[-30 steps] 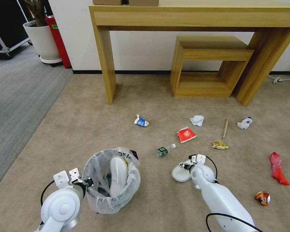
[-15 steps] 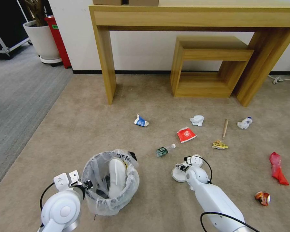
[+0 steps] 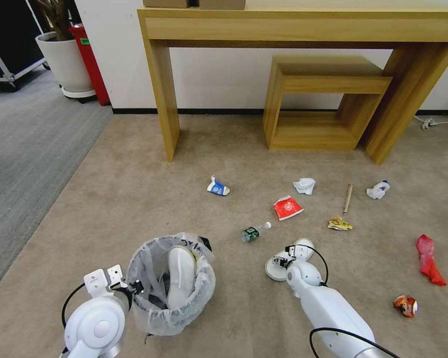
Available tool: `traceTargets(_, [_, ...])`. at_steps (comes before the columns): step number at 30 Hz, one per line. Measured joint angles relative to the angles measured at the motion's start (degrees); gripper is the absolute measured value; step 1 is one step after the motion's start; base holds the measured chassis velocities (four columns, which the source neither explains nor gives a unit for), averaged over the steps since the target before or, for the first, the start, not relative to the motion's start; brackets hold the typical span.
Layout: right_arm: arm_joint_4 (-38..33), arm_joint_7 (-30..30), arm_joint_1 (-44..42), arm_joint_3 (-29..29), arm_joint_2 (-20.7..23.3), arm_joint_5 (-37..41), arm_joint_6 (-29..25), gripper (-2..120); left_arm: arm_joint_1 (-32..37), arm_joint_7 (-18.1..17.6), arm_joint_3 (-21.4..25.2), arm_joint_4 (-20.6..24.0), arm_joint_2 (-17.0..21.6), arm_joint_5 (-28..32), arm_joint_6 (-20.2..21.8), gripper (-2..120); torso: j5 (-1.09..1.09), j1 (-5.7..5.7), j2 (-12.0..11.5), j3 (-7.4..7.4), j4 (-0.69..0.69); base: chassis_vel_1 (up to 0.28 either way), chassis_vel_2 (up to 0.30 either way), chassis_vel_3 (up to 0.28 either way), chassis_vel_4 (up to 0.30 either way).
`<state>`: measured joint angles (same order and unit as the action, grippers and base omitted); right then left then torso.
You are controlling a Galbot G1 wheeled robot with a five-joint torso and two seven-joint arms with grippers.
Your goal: Pick up the trash bin and place the garbage on the floor into it.
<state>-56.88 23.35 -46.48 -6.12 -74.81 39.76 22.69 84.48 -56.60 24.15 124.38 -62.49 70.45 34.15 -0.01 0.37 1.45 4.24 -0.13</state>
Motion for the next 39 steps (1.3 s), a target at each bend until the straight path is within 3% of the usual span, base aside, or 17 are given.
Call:
traceTargets(9, [1.08, -1.19, 0.44, 0.54, -0.71, -0.89, -2.02, 67, 0.37, 0.52, -0.88, -0.23, -0.6, -1.63, -0.16, 0, -0.01, 0.0, 0.0, 0.0, -0.01, 0.0, 0.0, 0.0, 0.0])
traceTargets(12, [1.06, -1.34, 0.46, 0.9, -0.53, -0.9, -3.13, 50, 0.48, 0.62, -1.16, -0.26, -0.61, -2.16, -0.37, 0, 0.01, 0.0, 0.0, 0.0, 0.0, 0.0, 0.0, 0.0, 0.0])
traceTargets(17, [1.06, -1.29, 0.86, 1.01, -0.26, -1.03, -4.01, 36, 0.51, 0.68, -1.45, -0.23, -0.56, -2.57, -0.52, 0, 0.03, 0.0, 0.0, 0.01, 0.0, 0.0, 0.0, 0.0, 0.0])
traceTargets(19, [0.85, -1.3, 1.01, 1.02, 0.06, -0.9, -4.17, 25, 0.47, 0.72, -1.58, -0.23, -0.54, -2.74, -0.57, 0, 0.03, 0.0, 0.0, 0.01, 0.01, 0.0, 0.0, 0.0, 0.0])
traceTargets(24, [0.46, -1.32, 1.01, 1.03, 0.35, -0.74, -4.23, 13, 0.37, 0.73, -1.6, -0.23, -0.44, -2.75, -0.59, 0, 0.03, 0.0, 0.0, 0.02, 0.01, 0.0, 0.0, 0.0, 0.0])
traceTargets(26, [0.06, -1.32, 0.81, 1.0, 0.56, -0.66, -4.28, 1, 0.36, 0.73, -1.6, -0.23, -0.36, -2.75, -0.61, 0, 0.03, 0.0, 0.0, 0.01, 0.01, 0.0, 0.0, 0.0, 0.0])
traceTargets(35, [-4.32, -0.97, -1.38, 0.39, 1.83, 0.34, -4.27, 0, 1.11, 0.81, -1.58, 0.0, -0.68, -3.52, -0.63, 0, 0.03, 0.0, 0.0, 0.01, 0.02, 0.0, 0.0, 0.0, 0.0])
traceTargets(39, [-12.39, -0.22, -3.85, -1.36, 4.49, 1.3, -4.19, 0, 1.3, 0.82, -1.58, 0.32, -0.77, -3.51, -0.63, 0, 0.04, 0.0, -0.01, 0.01, 0.02, 0.0, 0.0, 0.0, 0.0])
